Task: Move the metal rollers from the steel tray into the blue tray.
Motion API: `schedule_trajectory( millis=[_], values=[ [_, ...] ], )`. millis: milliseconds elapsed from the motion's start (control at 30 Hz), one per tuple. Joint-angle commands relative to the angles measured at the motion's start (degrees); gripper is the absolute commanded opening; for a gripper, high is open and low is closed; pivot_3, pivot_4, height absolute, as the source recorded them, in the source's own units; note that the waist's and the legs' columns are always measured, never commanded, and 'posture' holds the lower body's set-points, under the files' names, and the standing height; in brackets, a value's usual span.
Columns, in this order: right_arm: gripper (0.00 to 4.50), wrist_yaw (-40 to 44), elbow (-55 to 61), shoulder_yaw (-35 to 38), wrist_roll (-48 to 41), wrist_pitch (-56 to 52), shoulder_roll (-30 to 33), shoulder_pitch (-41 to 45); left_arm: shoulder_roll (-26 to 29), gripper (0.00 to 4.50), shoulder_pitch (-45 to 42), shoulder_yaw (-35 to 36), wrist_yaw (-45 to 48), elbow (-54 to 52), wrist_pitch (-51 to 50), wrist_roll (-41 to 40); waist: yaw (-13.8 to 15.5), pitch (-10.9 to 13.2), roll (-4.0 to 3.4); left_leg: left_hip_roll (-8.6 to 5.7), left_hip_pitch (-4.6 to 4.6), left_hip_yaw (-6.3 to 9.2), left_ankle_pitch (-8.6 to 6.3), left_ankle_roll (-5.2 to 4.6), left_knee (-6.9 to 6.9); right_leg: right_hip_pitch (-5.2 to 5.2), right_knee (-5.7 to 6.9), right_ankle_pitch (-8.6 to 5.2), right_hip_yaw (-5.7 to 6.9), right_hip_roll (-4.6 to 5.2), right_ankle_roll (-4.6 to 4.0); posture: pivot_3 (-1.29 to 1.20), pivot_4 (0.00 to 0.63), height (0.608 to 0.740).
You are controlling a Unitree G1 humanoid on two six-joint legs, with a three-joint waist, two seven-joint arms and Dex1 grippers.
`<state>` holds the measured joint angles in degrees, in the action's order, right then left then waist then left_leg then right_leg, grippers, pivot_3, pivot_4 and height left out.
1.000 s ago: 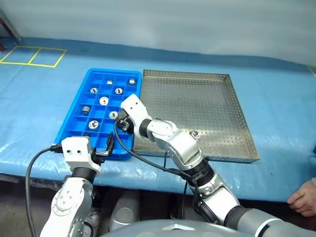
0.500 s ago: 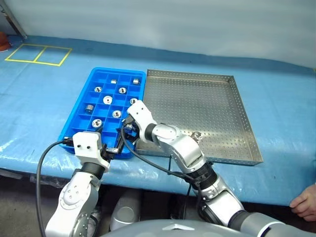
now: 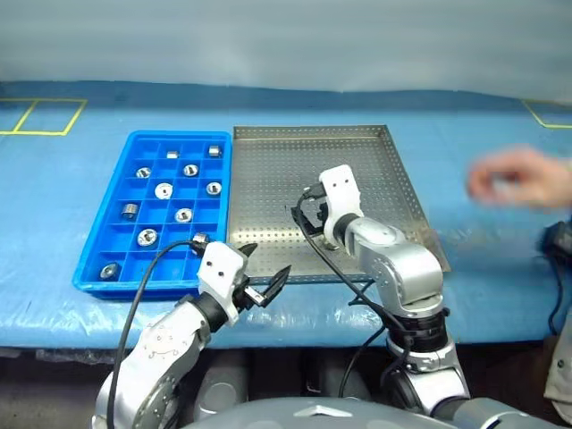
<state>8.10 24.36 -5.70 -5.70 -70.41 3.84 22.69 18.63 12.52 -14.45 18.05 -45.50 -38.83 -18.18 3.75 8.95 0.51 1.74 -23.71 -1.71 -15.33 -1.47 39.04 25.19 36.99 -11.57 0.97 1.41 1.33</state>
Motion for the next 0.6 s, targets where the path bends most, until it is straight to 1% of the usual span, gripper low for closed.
schedule_trajectory(
  millis=[33,100,300,600],
  values=[
    [4.48,-1.9,3.1,3.2,-0.6,-3.1,-1.8,-1.7,1.0,4.07,-0.5,-1.2,1.4,-0.5,-0.4,-0.7,-0.7,0.0,0.0,0.0,0.02,0.01,0.0,0.0,0.0,-0.01,0.02,0.0,0.0,0.0,0.0,0.15,0.15,0.74],
    [4.48,-2.6,3.0,3.3,-0.3,-3.5,-2.0,-3.1,1.1,4.07,-0.6,-1.3,1.2,-0.5,-0.5,-0.7,-1.2,0.0,0.0,0.01,0.04,0.01,0.0,0.0,0.0,-0.01,0.03,0.0,-0.01,-0.01,0.0,0.14,0.15,0.74],
    [4.48,-4.4,2.4,2.3,-0.1,-3.1,-3.2,-6.6,1.4,4.07,-0.7,-1.5,1.1,-0.3,-0.5,-0.7,-1.6,0.0,0.0,0.0,0.04,-0.07,0.0,-0.01,0.02,-0.01,0.01,0.01,-0.13,0.04,0.02,0.14,0.15,0.74],
    [4.48,-4.7,1.7,1.1,-0.1,-2.2,-2.8,-7.5,1.8,4.07,-0.9,-1.1,0.9,-0.4,-0.6,-0.8,-1.6,0.0,0.0,0.0,0.05,-0.07,0.0,-0.01,0.03,-0.01,0.0,0.01,-0.15,0.04,0.03,0.15,0.15,0.74]
  ],
)
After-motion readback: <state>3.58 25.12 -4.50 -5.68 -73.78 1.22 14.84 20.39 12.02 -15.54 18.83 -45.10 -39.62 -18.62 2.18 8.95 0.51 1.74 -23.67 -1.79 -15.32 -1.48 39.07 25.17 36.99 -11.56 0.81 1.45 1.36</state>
